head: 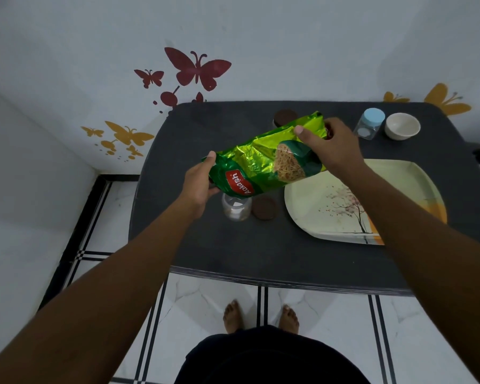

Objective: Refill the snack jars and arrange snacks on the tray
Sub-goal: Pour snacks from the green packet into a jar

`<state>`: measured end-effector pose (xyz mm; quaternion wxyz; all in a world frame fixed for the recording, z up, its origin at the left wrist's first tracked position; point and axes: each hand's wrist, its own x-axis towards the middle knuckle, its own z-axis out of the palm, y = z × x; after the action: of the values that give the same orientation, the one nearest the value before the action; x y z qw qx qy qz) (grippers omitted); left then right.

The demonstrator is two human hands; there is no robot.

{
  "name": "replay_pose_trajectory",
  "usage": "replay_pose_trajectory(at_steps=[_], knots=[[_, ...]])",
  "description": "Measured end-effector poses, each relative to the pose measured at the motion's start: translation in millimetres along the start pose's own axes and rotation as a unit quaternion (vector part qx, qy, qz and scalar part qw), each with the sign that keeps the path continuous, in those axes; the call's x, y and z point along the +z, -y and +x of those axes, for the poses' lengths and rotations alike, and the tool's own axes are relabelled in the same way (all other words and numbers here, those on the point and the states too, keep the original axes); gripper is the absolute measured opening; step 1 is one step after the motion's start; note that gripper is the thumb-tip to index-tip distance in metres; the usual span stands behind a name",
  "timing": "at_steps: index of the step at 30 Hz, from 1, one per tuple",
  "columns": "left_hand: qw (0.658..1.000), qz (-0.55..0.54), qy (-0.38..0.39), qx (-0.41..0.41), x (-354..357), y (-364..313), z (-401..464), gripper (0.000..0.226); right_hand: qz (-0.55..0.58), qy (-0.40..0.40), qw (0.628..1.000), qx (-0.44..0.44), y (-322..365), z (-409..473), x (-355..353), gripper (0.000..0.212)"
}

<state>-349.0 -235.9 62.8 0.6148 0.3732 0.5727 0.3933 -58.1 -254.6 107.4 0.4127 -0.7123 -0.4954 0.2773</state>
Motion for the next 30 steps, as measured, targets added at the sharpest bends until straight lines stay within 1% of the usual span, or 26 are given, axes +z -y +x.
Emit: replay_pose_trajectory(at_steps=[4, 15, 19, 23, 24, 27, 30], knots=[[1.000, -0.002, 0.000, -0.002, 1, 0, -1, 0.030, -0.006, -0.014, 1.000, -0.010, 0, -1, 1, 0.067], [1.000, 0.016, -0.015, 0.009, 7, -5, 0, 0.027, -0.008, -0.020, 1.000, 0.000, 1, 0, -4, 0.071], [0.999, 0.024, -0.026, 0.036, 11, -5, -3, 0.023, -0.008, -0.040, 0.999, -0.003, 1, 0, -5, 0.065], [0.997, 0.027, -0.016, 0.072, 10, 1, -5, 0.012, 0.004, -0.031, 1.000, 0.002, -3, 1, -7, 0.060], [0.997, 0.033, -0.012, 0.076, 8, 3, -4, 0.013, 0.005, -0.028, 1.000, 0.003, -3, 1, -8, 0.060], [0.993, 0.078, 0.002, 0.088, 6, 8, -3, 0.032, 0.009, -0.024, 1.000, 0.006, -6, 0, -7, 0.063], [0.984, 0.134, 0.000, 0.120, 6, 10, -3, 0.046, 0.019, -0.033, 0.999, 0.006, -7, 0, -6, 0.065]])
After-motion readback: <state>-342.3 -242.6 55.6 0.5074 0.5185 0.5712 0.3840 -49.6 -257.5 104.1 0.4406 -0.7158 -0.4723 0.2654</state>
